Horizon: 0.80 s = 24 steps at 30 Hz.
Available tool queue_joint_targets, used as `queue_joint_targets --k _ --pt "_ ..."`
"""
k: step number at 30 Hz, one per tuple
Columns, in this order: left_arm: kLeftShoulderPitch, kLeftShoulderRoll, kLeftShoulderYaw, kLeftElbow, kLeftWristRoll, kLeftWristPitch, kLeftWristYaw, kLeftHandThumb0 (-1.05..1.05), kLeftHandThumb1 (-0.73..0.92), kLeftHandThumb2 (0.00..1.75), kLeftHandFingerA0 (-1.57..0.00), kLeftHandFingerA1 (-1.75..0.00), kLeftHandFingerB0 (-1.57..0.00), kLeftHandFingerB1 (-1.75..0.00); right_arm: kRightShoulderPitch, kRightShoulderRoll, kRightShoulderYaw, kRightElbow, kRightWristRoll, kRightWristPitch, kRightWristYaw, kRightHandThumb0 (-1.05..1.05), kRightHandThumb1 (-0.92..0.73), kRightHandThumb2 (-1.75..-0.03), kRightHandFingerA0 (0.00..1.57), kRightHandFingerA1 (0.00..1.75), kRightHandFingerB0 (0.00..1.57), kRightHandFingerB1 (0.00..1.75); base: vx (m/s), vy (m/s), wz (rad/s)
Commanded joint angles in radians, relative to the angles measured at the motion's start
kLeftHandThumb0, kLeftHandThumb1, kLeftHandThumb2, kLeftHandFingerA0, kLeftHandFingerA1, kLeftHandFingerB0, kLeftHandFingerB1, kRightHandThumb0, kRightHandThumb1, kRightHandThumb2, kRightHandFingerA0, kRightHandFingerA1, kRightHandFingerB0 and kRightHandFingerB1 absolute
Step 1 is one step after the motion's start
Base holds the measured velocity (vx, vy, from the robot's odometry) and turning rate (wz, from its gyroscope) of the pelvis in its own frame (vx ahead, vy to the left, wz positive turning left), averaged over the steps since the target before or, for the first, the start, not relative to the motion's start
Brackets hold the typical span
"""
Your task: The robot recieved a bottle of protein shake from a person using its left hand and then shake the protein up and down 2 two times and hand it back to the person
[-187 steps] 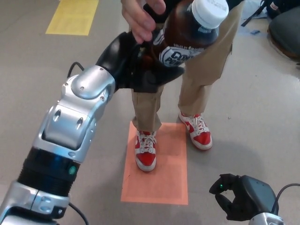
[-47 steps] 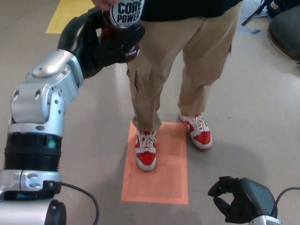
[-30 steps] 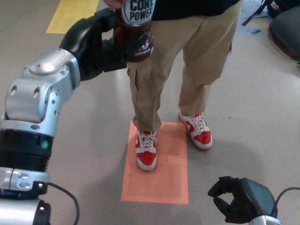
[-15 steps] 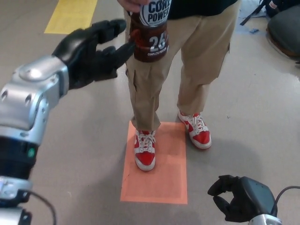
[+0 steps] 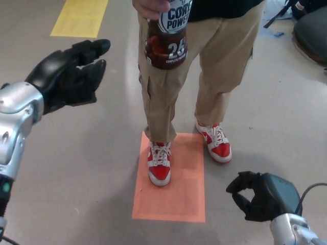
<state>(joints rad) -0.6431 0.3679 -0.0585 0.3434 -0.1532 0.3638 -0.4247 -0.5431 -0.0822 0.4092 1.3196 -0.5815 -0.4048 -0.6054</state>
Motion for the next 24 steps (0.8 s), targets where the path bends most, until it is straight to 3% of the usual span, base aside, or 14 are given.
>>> queue_joint_targets --k 1,2,3,4,5,6,8,9,10,11,13,14,24 --pt "0.071 0.027 0.036 0.142 0.091 -0.259 0.08 -0.79 0.92 0.77 -0.3 -0.37 -0.07 -0.22 -0.029 -0.026 -0.017 0.004 0.012 0.022 0.016 -0.4 -0.62 -0.91 1.0 0.93 0.92 0.63 0.0 0.0 0.0" --pt "0.09 0.032 0.027 0.198 0.115 -0.318 0.099 -0.78 0.79 1.09 -0.32 -0.5 -0.07 -0.32 -0.035 -0.024 -0.021 0.006 0.016 0.024 0.021 -0.4 -0.62 -0.89 0.99 0.85 0.93 0.62 0.0 0.0 0.0" --pt "0.099 0.034 0.018 0.237 0.135 -0.353 0.117 -0.79 0.77 1.1 -0.34 -0.51 -0.04 -0.32 -0.039 -0.024 -0.024 0.006 0.019 0.024 0.025 -0.4 -0.61 -0.88 0.98 0.83 0.92 0.62 0.0 0.0 0.0" --pt "0.098 0.034 0.011 0.259 0.146 -0.37 0.129 -0.79 0.77 1.1 -0.34 -0.51 -0.04 -0.32 -0.041 -0.024 -0.027 0.006 0.021 0.023 0.027 -0.4 -0.61 -0.88 0.98 0.83 0.92 0.62 0.0 0.0 0.0" --pt "0.111 0.033 -0.002 0.285 0.167 -0.381 0.153 -0.76 0.89 0.68 -0.5 -0.36 -0.16 -0.25 -0.043 -0.024 -0.027 0.006 0.021 0.026 0.031 -0.4 -0.62 -0.87 0.97 0.83 0.92 0.62 0.0 0.0 0.0" --pt "0.125 0.032 -0.018 0.316 0.19 -0.395 0.18 -0.76 0.89 0.68 -0.5 -0.36 -0.16 -0.25 -0.044 -0.024 -0.027 0.007 0.02 0.03 0.035 -0.4 -0.62 -0.87 0.97 0.83 0.92 0.62 0.0 0.0 0.0" --pt "0.15 0.021 -0.038 0.388 0.22 -0.449 0.233 -0.57 0.65 0.6 -0.56 -0.4 -0.18 -0.28 -0.049 -0.025 -0.026 0.008 0.018 0.029 0.034 -0.39 -0.6 -0.89 0.99 0.83 0.93 0.6 0.0 0.0 0.0" --pt "0.159 0.014 -0.044 0.419 0.229 -0.474 0.255 -0.44 0.58 0.59 -0.51 -0.4 -0.2 -0.29 -0.05 -0.025 -0.026 0.008 0.017 0.031 0.035 -0.39 -0.61 -0.9 0.99 0.82 0.93 0.6 0.0 0.0 0.0" --pt "0.168 0.007 -0.054 0.446 0.241 -0.497 0.282 -0.44 0.58 0.59 -0.51 -0.4 -0.2 -0.29 -0.051 -0.025 -0.025 0.009 0.016 0.034 0.037 -0.39 -0.61 -0.9 0.99 0.82 0.93 0.6 0.0 0.0 0.0" --pt "0.179 0.008 -0.087 0.5 0.286 -0.557 0.341 -0.22 0.33 0.82 -0.36 -0.58 -0.07 -0.46 -0.056 -0.024 -0.025 0.009 0.015 0.039 0.04 -0.4 -0.62 -0.88 1.0 0.8 0.93 0.59 0.0 0.0 0.0" --pt "0.183 0.005 -0.117 0.559 0.321 -0.615 0.397 -0.22 0.33 0.82 -0.34 -0.57 -0.06 -0.45 -0.062 -0.022 -0.025 0.009 0.016 0.043 0.045 -0.4 -0.62 -0.88 0.98 0.76 0.93 0.58 0.0 0.0 0.0" --pt "0.183 -0.001 -0.146 0.6 0.349 -0.641 0.442 -0.35 0.41 0.6 -0.36 -0.42 -0.15 -0.32 -0.064 -0.022 -0.024 0.009 0.016 0.043 0.049 -0.39 -0.61 -0.9 0.95 0.69 0.94 0.58 0.0 0.0 0.0" --pt "0.157 -0.009 -0.273 0.759 0.434 -0.679 0.592 -0.5 0.45 0.7 -0.24 -0.43 -0.07 -0.31 -0.077 -0.016 -0.028 0.009 0.022 0.049 0.075 -0.4 -0.62 -0.85 0.95 0.68 0.93 0.55 0.0 0.0 0.0"
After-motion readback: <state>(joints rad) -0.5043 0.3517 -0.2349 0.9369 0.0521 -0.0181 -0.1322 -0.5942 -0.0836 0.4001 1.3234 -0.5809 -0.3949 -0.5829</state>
